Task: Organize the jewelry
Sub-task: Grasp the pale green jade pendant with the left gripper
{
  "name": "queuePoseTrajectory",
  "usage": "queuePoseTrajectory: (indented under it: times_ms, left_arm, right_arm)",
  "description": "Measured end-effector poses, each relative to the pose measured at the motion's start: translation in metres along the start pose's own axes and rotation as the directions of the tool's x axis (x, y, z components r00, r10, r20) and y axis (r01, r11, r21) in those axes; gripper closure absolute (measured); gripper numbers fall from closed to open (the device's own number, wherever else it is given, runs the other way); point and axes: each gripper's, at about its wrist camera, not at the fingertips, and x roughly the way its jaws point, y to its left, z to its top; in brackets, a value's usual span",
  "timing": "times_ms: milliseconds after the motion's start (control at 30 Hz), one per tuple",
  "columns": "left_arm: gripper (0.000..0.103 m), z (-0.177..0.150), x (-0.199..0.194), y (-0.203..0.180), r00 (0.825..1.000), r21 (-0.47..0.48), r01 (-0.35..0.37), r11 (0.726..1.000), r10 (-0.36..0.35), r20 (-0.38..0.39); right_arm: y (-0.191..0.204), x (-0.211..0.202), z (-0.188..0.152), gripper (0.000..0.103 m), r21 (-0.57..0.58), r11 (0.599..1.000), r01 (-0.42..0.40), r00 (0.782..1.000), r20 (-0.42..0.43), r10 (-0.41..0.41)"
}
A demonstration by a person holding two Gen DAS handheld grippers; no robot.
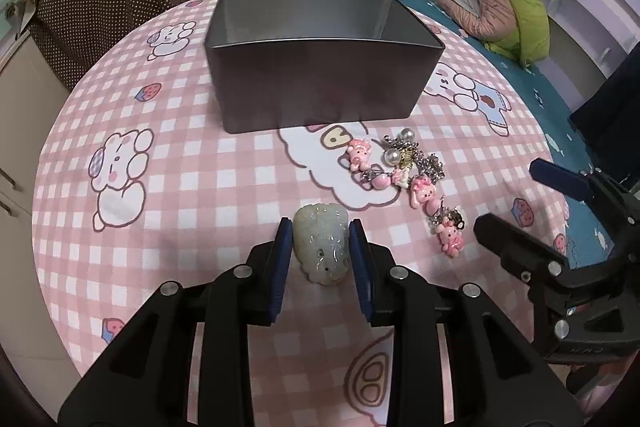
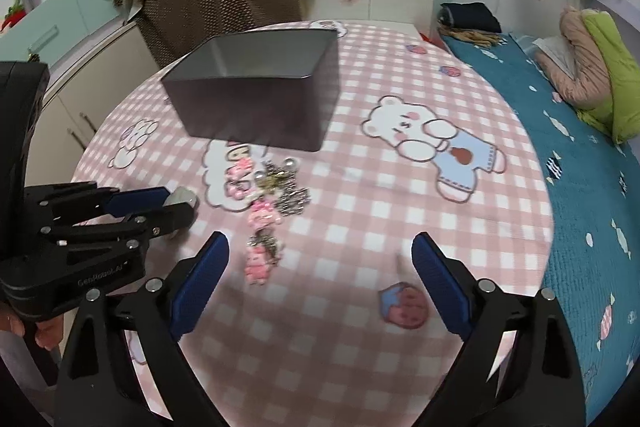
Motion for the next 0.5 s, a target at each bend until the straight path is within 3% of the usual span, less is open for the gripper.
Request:
queuePoseTrajectory:
  times_ms: [100, 300, 500]
  left_arm:
    - [0.074, -0.001, -0.004, 0.004, 1.0, -0.011, 0.012, 1.0, -0.012, 0.01]
    - [0.074, 0.0, -0.011, 0.016, 0.999, -0.039, 0.019, 0.999, -0.018, 0.029]
    - [0.074, 0.003, -0.012, 0.02, 0.999, -0.045, 0.028, 0.999, -0.027, 0.038]
  right_arm:
    - [0.005, 0.005, 0.001, 0.015, -0.002, 1.0, 0.001, 1.0, -0.014, -0.001]
    - [0.008, 0.014, 0.014, 0.028, 0.028, 1.0, 0.002, 1.0, -0.012, -0.002]
    - [0.007, 0.029, 0.03, 0.05, 0.028, 0.998, 0.05, 0.998, -0.032, -0.049]
